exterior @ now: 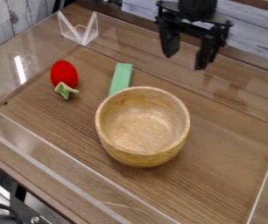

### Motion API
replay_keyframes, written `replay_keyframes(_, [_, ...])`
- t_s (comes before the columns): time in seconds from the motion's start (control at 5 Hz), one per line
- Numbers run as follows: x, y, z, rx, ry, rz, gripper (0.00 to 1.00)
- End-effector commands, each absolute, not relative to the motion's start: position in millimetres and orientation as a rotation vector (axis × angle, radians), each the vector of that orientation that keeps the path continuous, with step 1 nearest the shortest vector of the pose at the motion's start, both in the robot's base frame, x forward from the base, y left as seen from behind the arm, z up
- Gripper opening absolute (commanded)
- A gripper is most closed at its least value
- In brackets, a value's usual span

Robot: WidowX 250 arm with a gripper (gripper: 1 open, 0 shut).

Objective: Move the red object to the left side of the table

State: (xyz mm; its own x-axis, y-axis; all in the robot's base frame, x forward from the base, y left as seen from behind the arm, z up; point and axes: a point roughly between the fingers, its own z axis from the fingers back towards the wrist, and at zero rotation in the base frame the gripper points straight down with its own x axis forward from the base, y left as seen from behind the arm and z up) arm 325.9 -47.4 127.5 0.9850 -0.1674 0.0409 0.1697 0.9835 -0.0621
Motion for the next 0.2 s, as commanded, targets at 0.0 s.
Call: replay_keyframes(0.0, [321.8,-38.6,143.4,-0.067,-0.094,-0.146,1.0])
